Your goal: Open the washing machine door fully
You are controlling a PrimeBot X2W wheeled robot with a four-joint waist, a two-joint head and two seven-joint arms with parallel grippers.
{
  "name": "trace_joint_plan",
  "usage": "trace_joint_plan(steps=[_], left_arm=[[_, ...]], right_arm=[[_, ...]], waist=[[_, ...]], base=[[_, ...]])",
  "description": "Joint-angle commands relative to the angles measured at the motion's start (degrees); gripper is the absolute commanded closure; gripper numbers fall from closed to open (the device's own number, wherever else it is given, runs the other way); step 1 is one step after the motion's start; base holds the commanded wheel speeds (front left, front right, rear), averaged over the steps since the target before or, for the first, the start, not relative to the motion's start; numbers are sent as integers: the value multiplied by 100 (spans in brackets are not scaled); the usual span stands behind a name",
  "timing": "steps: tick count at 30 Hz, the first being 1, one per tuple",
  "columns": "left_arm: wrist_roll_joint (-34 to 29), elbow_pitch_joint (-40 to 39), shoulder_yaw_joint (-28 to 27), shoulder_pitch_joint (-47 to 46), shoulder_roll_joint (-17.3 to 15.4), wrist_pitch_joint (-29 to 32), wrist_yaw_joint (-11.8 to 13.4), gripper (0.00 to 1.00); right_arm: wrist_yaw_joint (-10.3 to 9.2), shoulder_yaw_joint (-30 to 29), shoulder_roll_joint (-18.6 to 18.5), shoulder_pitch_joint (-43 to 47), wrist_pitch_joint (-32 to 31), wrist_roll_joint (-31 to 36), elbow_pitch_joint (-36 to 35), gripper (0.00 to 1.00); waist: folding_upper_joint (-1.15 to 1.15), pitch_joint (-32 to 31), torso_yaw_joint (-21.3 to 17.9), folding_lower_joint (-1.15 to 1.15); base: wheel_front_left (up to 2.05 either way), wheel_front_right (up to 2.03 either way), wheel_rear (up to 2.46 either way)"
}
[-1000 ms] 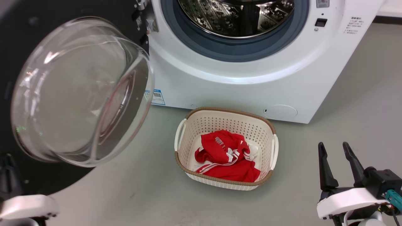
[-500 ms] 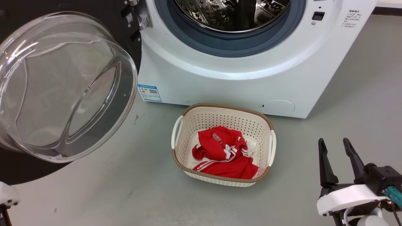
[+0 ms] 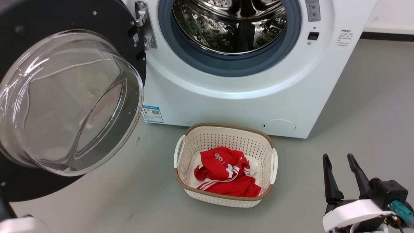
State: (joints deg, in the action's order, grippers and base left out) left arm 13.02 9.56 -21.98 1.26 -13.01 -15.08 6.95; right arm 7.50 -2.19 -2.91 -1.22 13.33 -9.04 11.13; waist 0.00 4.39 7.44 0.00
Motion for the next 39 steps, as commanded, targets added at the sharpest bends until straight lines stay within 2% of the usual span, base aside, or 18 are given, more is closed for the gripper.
trace_joint_plan(steps=[1,5,6,7,13,21,25,30,39], left_arm=[[-76,-150,55,156,91,-11,-31,100],[-324,-665,406,546,552,-11,-71,100],[-355,-740,483,609,612,-11,-100,61],[-390,-811,572,663,688,-11,-125,0],[-601,-1106,1066,684,909,-11,-186,0],[-828,-1185,1551,288,968,-11,-300,0],[-912,-1030,1733,28,969,-11,-445,0],[-978,-856,1860,-190,975,-11,-526,0],[-947,-750,1874,-86,992,-11,-427,0]], right_arm=[[-2,13,7,64,26,-21,13,0],[-2,35,7,128,14,30,17,0],[-2,41,7,144,4,32,18,0],[-2,46,6,148,-8,38,9,0],[-2,47,6,85,-44,79,-68,0],[-2,58,7,3,-92,161,-184,0],[-2,76,7,-45,-114,252,-290,0],[-3,111,7,-58,-153,304,-436,0],[-2,262,7,47,-178,202,-495,0]], waist=[[0,-75,-18,0],[0,-155,-44,0],[0,-173,-53,0],[0,-181,-66,0],[0,-189,-207,0],[0,-167,-461,0],[0,-161,-673,0],[0,-160,-938,0],[0,-220,-1111,0]], base=[[0,0,0],[0,0,0],[0,0,0],[0,0,0],[0,0,0],[0,0,0],[0,0,0],[0,0,0],[0,0,0]])
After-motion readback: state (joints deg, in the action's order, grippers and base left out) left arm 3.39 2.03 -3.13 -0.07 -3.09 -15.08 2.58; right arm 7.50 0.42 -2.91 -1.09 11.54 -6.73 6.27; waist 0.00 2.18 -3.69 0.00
